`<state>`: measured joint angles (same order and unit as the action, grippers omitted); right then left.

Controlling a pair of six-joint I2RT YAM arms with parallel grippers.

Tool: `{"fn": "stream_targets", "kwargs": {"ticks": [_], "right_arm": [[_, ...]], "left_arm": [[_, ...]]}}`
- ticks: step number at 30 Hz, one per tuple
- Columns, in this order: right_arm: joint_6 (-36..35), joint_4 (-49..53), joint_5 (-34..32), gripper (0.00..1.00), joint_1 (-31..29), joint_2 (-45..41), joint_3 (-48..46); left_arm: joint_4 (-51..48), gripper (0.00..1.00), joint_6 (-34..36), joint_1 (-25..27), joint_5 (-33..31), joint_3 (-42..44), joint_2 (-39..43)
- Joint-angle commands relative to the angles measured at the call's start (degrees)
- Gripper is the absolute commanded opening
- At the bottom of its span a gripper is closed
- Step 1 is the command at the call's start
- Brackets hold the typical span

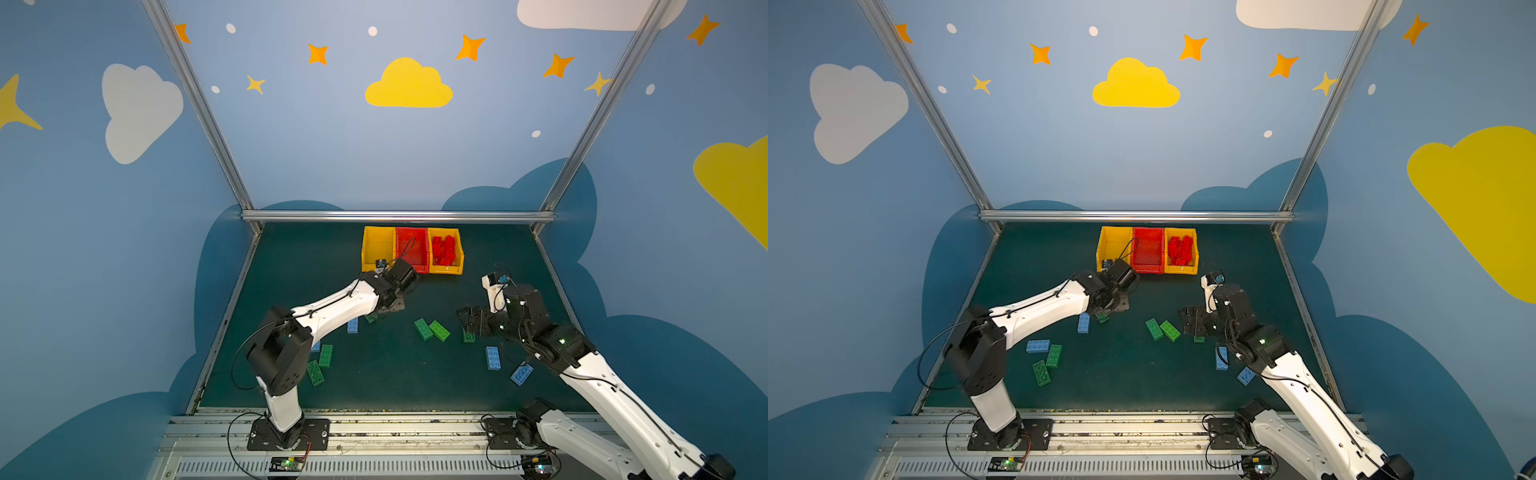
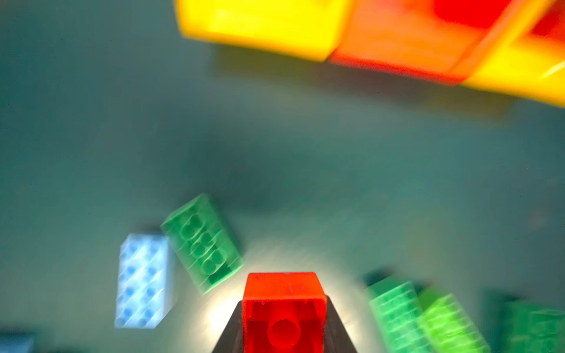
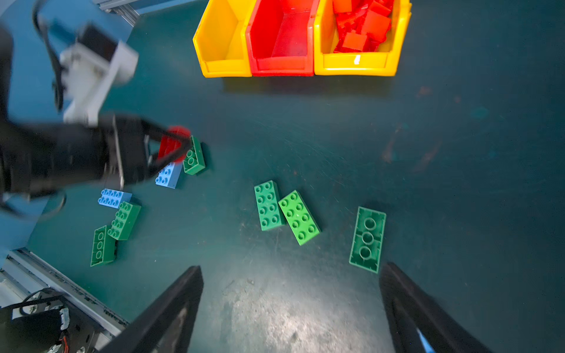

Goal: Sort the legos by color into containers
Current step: 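Drop the small red brick in the far yellow bin with the left gripper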

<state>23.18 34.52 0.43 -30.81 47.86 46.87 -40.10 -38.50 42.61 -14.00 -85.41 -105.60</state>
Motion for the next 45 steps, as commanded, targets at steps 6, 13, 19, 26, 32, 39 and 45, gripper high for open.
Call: {"fn": "stream_targets", "kwargs": {"ticks": [6, 13, 19, 26, 32, 39, 45], "right_arm": [[2.95, 4.60, -3.06, 0.89, 3.20, -6.57, -2.45], [3.48, 5.37, -2.62, 0.89, 5.81, -7.87, -3.21], [2.75, 6.69, -3.28, 0.88, 6.82, -8.56, -3.11], [2.65, 6.59, -4.02, 0.88, 8.04, -6.87, -2.94], [3.44, 6.34, -4.28, 0.89, 8.40, -6.20, -2.95], [3.46, 6.92, -4.74, 0.88, 8.92, -5.70, -2.33], [3.95, 7.56, -4.25, 0.89, 9.19, -6.01, -1.61]], "left_arm": [[-8.36, 0.19, 13.48, -1.08, 5.11, -39.33, -23.22], [-2.11, 0.23, 18.46, -3.55, 13.11, -68.65, -43.55], [9.48, 0.26, 15.56, -6.51, 18.22, -70.24, -48.97], [17.80, 0.26, 13.10, -7.12, 20.85, -70.16, -51.67], [22.12, 0.27, 11.35, -7.36, 21.41, -71.55, -54.12], [26.21, 0.57, 9.83, -7.51, 21.93, -73.00, -56.10], [27.57, 0.89, 9.41, -7.52, 21.97, -72.98, -54.82]]}}
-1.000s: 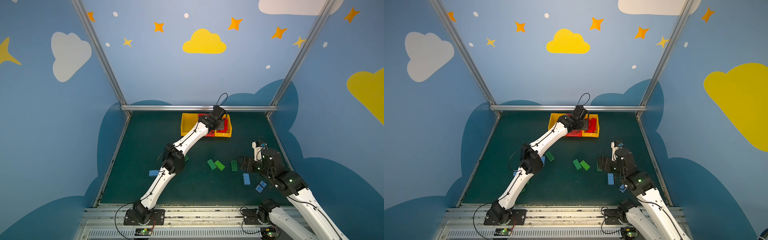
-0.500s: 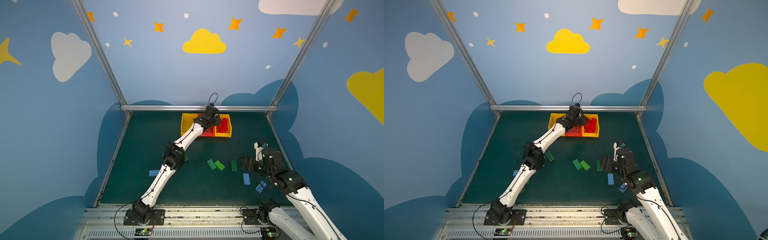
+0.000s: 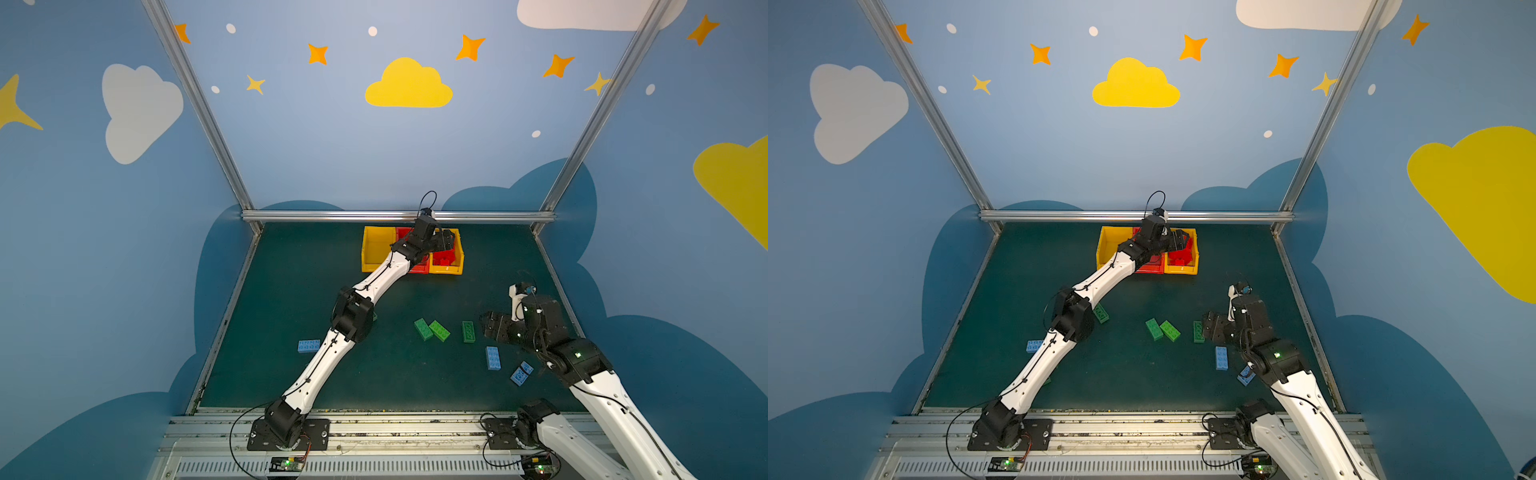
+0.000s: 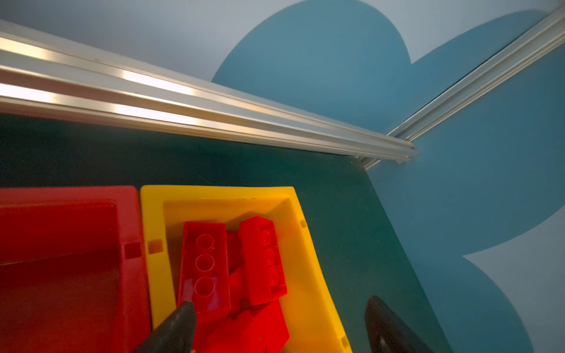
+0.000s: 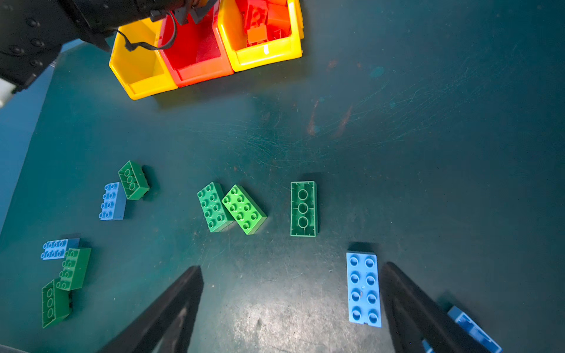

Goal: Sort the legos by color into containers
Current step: 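Drop the small red brick in the far yellow bin with the left gripper, then withdraw the left gripper while the right gripper grasps a dark green brick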

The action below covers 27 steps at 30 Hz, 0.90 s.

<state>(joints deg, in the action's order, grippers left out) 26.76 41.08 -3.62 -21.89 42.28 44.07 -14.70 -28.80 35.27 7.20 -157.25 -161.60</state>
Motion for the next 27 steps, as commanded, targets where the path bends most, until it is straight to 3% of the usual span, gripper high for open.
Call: {"fn": "stream_targets", "kwargs": {"ticks": [1, 6, 9, 11, 17, 21, 27], "right_arm": [[0.48, 1.10, -0.21, 0.88, 0.27, -0.53, 1.35], [1.03, 0.98, 1.55, 0.89, 0.27, -0.14, 1.17], [1.36, 0.14, 3.14, 0.90, 0.27, 1.83, 0.25], [1.59, -0.22, 3.53, 0.90, 0.23, 3.83, -0.38], [1.21, -3.92, 2.24, 0.89, 0.18, 9.40, -2.93], [0.35, -7.60, 3.92, 0.89, 0.18, 15.88, -2.87], [-1.02, -12.12, 7.03, 0.85, 0.18, 26.68, -1.48]], "left_arm": [[2.91, 0.91, -0.13, 0.00, 2.26, -0.76, 1.85], [3.81, 1.00, 0.53, 1.40, 6.21, 4.78, 8.94], [3.25, 1.00, 2.65, 2.67, 5.27, 14.43, 17.14], [5.17, 1.00, 3.40, 3.34, 1.55, 25.91, 25.39], [14.30, 1.00, 0.28, 3.76, -8.27, 71.28, 55.28], [10.22, 1.00, -2.29, 3.82, -12.01, 93.15, 71.68], [5.84, 1.00, -9.17, 4.37, -14.50, 116.38, 91.70]]}}
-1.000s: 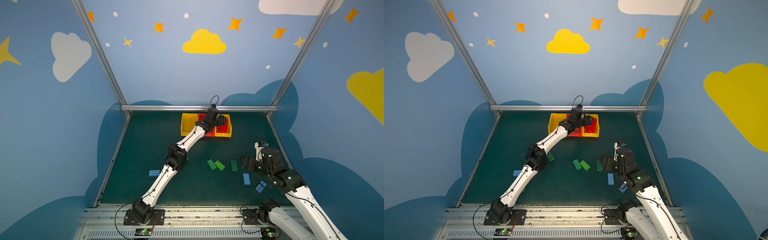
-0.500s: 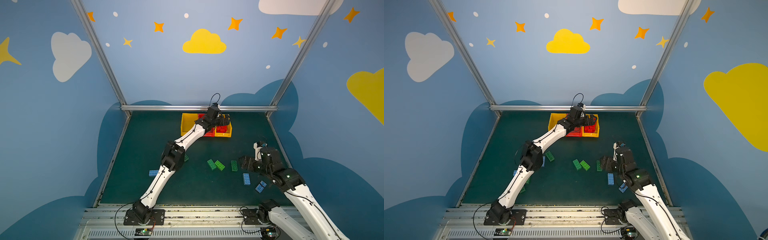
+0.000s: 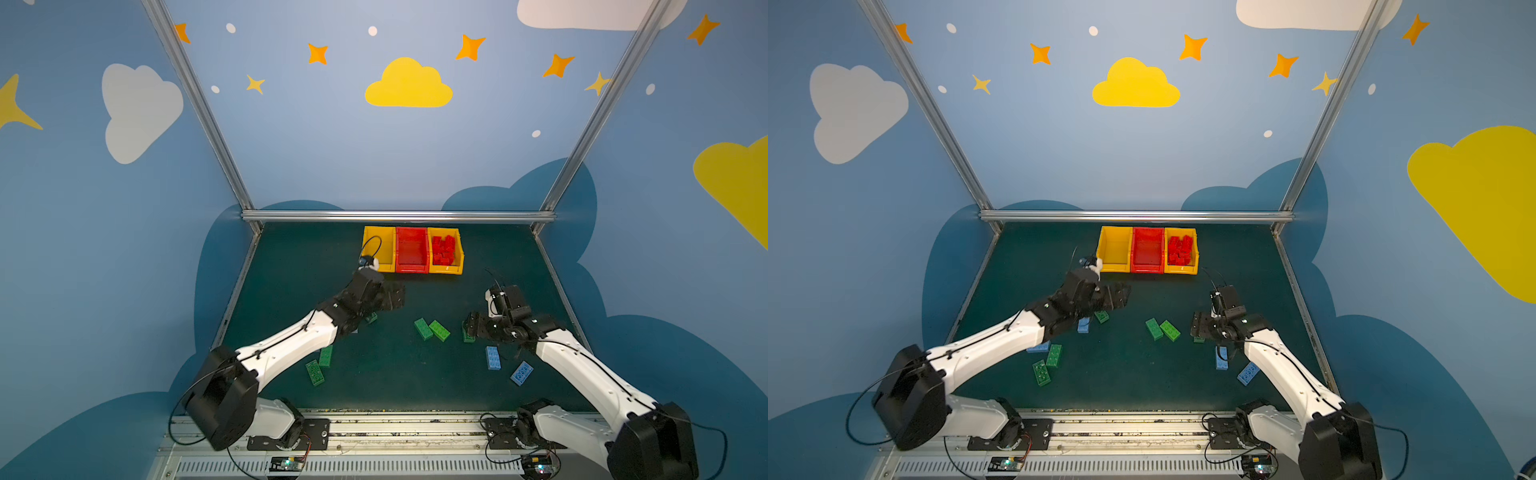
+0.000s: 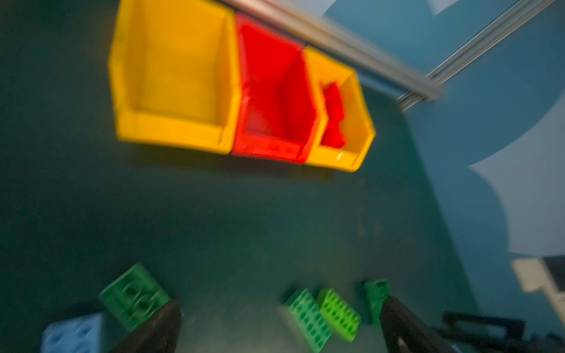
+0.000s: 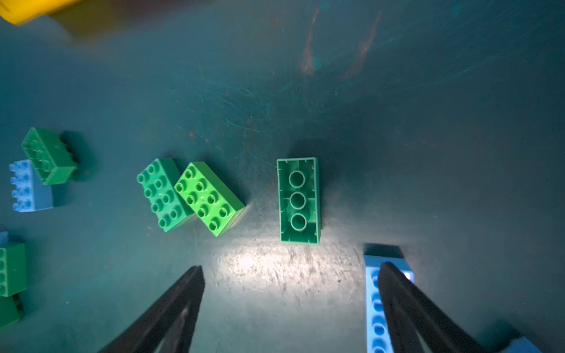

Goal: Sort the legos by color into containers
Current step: 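Withdraw the left gripper while the right gripper grasps a dark green brick, then carry the dark green brick with the right gripper into the red bin and release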

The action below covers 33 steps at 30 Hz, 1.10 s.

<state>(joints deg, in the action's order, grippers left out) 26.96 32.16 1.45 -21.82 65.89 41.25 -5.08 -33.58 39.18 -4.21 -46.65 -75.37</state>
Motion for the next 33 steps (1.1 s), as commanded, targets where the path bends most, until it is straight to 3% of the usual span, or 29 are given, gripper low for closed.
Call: {"fn": "stream_targets", "kwargs": {"ticks": [1, 8, 14, 21, 24, 27, 33], "right_arm": [[-1.42, -3.10, 2.06, 0.84, 0.12, 5.27, 2.20], [-1.12, -2.75, -2.64, 0.73, 0.10, 14.72, 6.08], [-0.47, -3.37, -3.09, 0.61, -0.05, 20.01, 6.83], [0.18, -3.17, -3.86, 0.51, -0.70, 25.87, 8.26], [-0.45, -3.16, -3.65, 0.35, -1.14, 27.22, 9.30], [-0.81, -2.27, -4.17, 0.27, -2.05, 27.20, 10.90], [-2.34, 1.38, -4.02, 0.23, -4.68, 26.40, 19.86]], "left_arm": [[-4.58, 1.00, -5.34, 0.68, -3.70, 8.67, 8.87], [-14.92, 1.00, -6.59, 0.99, -9.13, 17.40, 29.72], [-17.80, 1.00, -5.81, 0.65, -11.73, 19.27, 39.73], [-17.49, 1.00, -2.59, -0.34, -8.63, 16.45, 33.80], [-16.07, 1.00, -1.77, -0.68, -7.11, 15.64, 30.54], [-14.77, 1.00, -1.27, -1.36, -6.26, 14.89, 27.95], [-12.41, 1.00, -0.80, -3.62, -4.07, 13.40, 23.75]]}}
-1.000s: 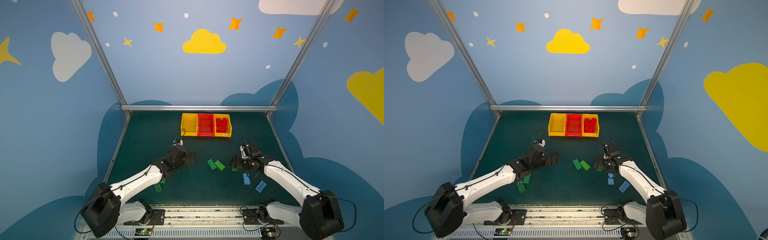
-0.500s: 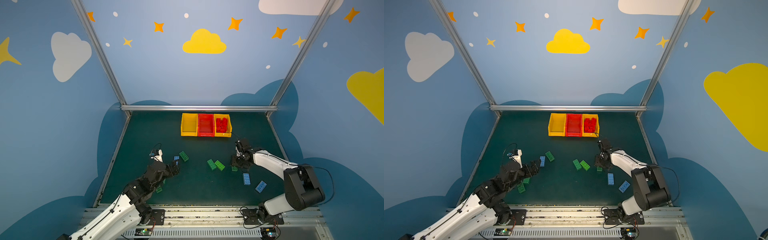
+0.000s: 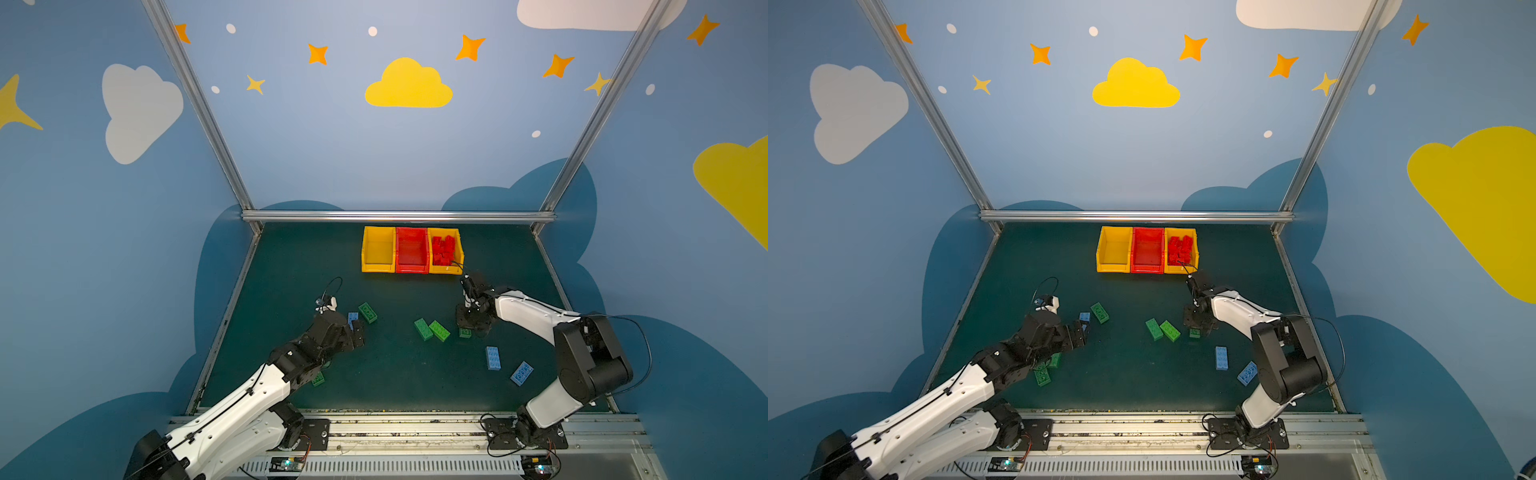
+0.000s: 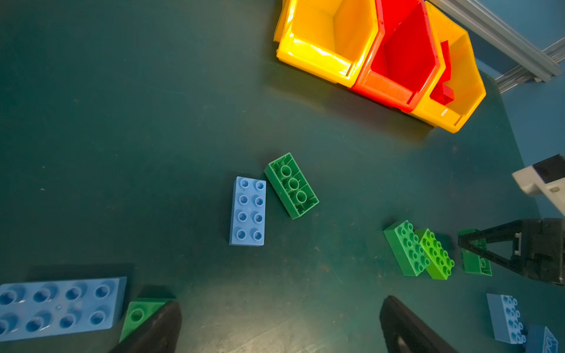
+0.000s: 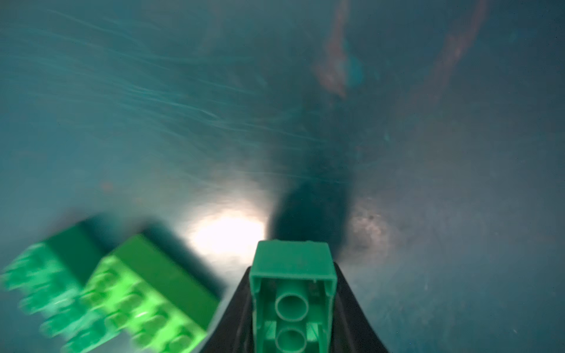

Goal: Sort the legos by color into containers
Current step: 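Carry the dark green brick with the right gripper into the red bin and release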

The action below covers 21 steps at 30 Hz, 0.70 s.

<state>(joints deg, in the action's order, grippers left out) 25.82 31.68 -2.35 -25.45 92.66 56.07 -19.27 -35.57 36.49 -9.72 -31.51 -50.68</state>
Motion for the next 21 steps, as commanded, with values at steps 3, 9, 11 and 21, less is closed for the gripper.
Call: {"fn": "stream_targets", "kwargs": {"ticks": [3, 9, 11, 21], "right_arm": [[-2.23, 1.59, 2.15, 0.23, -1.64, 1.18, 12.41], [-4.56, -3.53, 5.22, 0.23, -1.97, 12.19, 29.61], [-4.47, -6.00, 6.35, 0.23, -1.97, 16.88, 34.78], [-8.86, -6.88, 4.39, 0.28, -1.63, 45.23, 70.35]], "left_arm": [[3.15, 1.00, 1.65, -1.92, 2.65, -2.56, -3.82], [0.69, 1.00, 0.41, -3.69, 2.68, -7.71, -13.17], [-0.11, 1.00, 0.62, -3.78, 2.84, -9.37, -15.58], [-3.45, 1.00, 0.34, -4.43, 3.66, -13.76, -20.60]]}}
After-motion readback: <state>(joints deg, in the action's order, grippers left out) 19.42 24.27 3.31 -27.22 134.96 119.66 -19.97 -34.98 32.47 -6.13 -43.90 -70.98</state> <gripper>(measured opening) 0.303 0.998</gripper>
